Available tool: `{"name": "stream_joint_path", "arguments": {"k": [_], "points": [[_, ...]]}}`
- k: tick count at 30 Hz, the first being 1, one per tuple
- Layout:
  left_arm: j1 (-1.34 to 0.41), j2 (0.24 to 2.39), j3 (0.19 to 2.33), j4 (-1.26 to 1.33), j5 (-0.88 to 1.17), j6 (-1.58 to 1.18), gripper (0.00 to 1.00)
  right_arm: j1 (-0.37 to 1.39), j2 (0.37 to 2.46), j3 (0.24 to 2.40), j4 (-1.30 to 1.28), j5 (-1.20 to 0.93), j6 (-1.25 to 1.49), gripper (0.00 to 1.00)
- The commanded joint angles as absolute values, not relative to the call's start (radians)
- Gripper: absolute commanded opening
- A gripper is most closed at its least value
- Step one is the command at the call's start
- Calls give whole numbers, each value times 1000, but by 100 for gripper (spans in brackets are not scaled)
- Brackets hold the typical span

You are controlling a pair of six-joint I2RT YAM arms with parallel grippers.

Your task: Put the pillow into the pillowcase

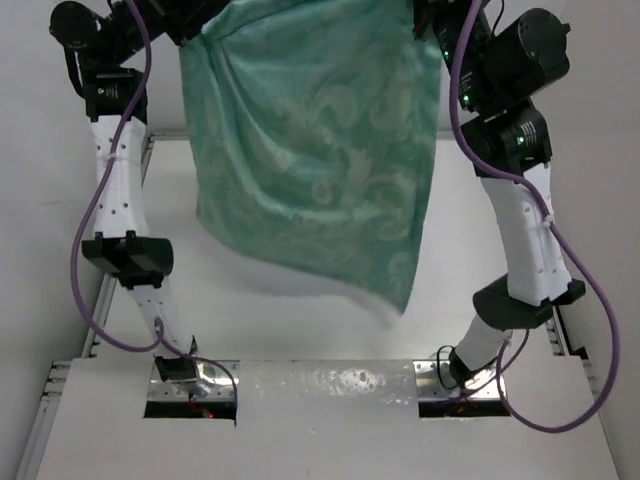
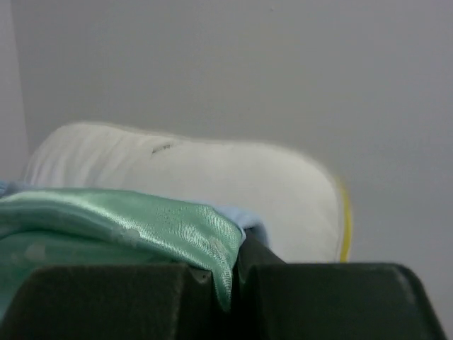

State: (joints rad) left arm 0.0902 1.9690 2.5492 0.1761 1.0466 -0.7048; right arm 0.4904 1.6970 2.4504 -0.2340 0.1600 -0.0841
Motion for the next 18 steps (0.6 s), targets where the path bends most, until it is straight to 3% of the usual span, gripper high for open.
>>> {"name": "stream_joint_path", "arguments": {"k": [1, 2, 3, 4, 5, 6, 7, 8, 9, 10, 11, 12, 13, 15, 17, 18], "points": [[45, 1662, 2172, 256, 1051, -579, 0, 485, 1553, 2202, -152, 207, -80, 0], [43, 1499, 1955, 346, 1008, -493, 0, 485, 1448, 1922, -29, 250, -84, 0], [43, 1484, 1845, 389, 953, -457, 0, 489, 1337, 1772, 253, 264, -107, 0], [46, 1523, 2003, 306, 928, -320, 0, 491, 1363, 1928, 229, 258, -103, 0], [45, 1702, 2240, 158, 908, -269, 0, 492, 1431, 2145, 148, 241, -92, 0], [44, 1791, 2718, -83, 897, -249, 0, 494, 1583, 2339, 18, 182, -78, 0], [41, 1837, 2818, -145, 954, -241, 0, 492, 1629, 2499, -27, 173, -63, 0], [31, 1826, 2699, -311, 1010, -188, 0, 495, 1638, 2575, -158, 176, -52, 0], [15, 1769, 2525, -360, 1011, -142, 0, 494, 1562, 2500, -204, 231, -52, 0], [27, 1624, 2293, -286, 987, -232, 0, 494, 1484, 2089, -154, 260, -52, 0], [117, 1579, 2012, 140, 970, -384, 0, 502, 1412, 1892, 114, 259, -84, 0], [155, 1574, 2025, 335, 962, -514, 0, 514, 1376, 1838, 164, 250, -93, 0], [179, 1682, 2401, 198, 942, -502, 0, 528, 1440, 2097, 79, 232, -94, 0], [128, 1793, 2737, -268, 949, -218, 0, 528, 1588, 2538, -1, 175, -63, 0], [11, 1702, 2415, -443, 989, -27, 0, 528, 1533, 2442, -150, 208, -51, 0], [15, 1560, 1982, -117, 989, -170, 0, 528, 1381, 2000, -70, 247, -52, 0]]}}
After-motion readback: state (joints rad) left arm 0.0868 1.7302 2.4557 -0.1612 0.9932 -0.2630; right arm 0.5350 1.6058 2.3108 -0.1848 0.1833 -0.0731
